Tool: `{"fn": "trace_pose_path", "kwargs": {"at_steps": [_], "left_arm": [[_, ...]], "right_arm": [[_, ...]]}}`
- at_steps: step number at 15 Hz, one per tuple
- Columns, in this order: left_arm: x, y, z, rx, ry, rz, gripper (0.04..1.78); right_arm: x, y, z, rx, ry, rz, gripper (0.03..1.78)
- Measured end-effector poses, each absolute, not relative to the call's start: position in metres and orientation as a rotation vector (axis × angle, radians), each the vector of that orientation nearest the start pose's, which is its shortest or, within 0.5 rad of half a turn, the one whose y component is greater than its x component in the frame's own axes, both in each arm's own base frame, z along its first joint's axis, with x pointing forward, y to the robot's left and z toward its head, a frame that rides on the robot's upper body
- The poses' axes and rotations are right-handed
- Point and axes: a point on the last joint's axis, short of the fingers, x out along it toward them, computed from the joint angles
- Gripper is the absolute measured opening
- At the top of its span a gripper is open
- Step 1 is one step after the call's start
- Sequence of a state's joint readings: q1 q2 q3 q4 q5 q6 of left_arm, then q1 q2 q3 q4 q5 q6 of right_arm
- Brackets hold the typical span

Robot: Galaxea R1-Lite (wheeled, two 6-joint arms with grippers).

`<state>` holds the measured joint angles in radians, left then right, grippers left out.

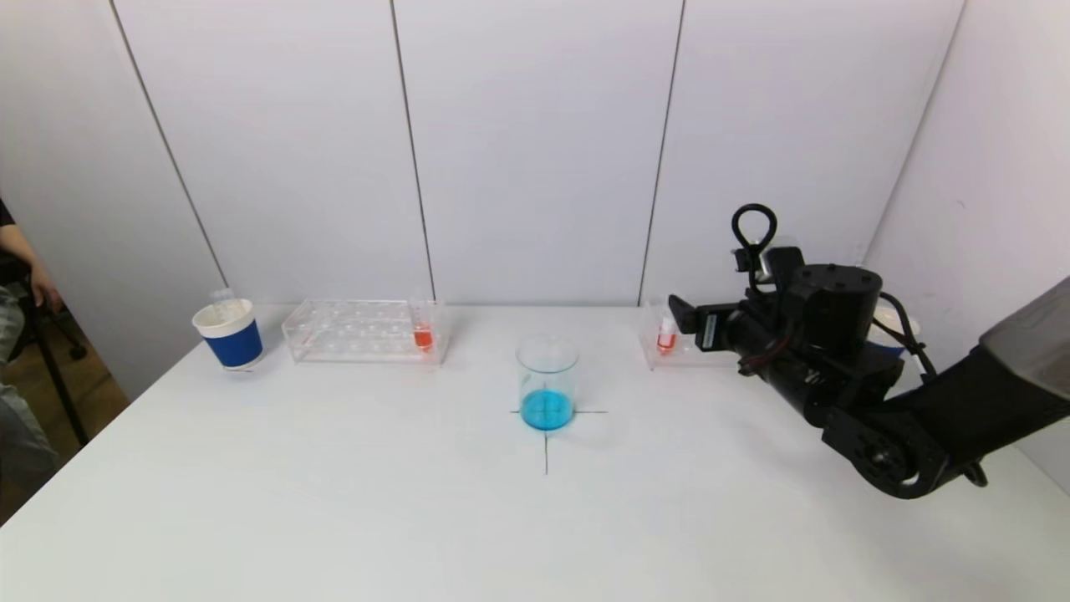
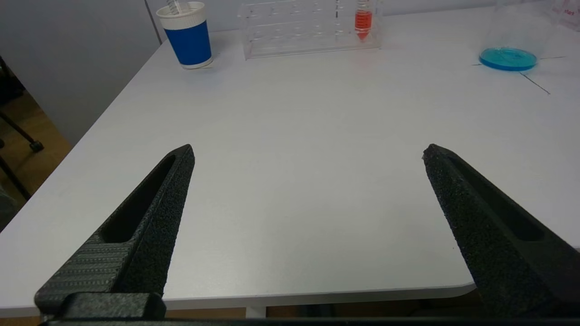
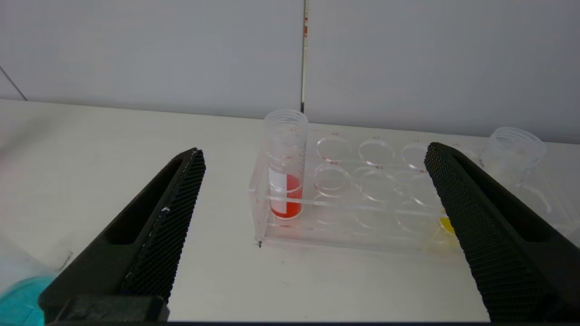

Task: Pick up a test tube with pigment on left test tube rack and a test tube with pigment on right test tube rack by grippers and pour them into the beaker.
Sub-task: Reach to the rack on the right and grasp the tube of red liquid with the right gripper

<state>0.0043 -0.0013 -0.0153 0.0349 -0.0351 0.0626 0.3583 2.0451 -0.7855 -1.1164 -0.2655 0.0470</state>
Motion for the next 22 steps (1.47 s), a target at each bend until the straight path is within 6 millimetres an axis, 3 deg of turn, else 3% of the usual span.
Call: {"fn": "trace_pose_path", "kwargs": {"at_steps": [10, 22], "left_arm": [[-0.024, -0.001, 0.076, 0.062, 0.017, -0.031, 1.76], [-0.024, -0.001, 0.076, 0.062, 0.017, -0.031, 1.76]], "right_arm": [[0.368, 0.141, 0.081, -0.01, 0.133, 0.012, 1.76], [0.383, 0.147, 0.066, -0.004, 0.11, -0.026, 1.76]]}}
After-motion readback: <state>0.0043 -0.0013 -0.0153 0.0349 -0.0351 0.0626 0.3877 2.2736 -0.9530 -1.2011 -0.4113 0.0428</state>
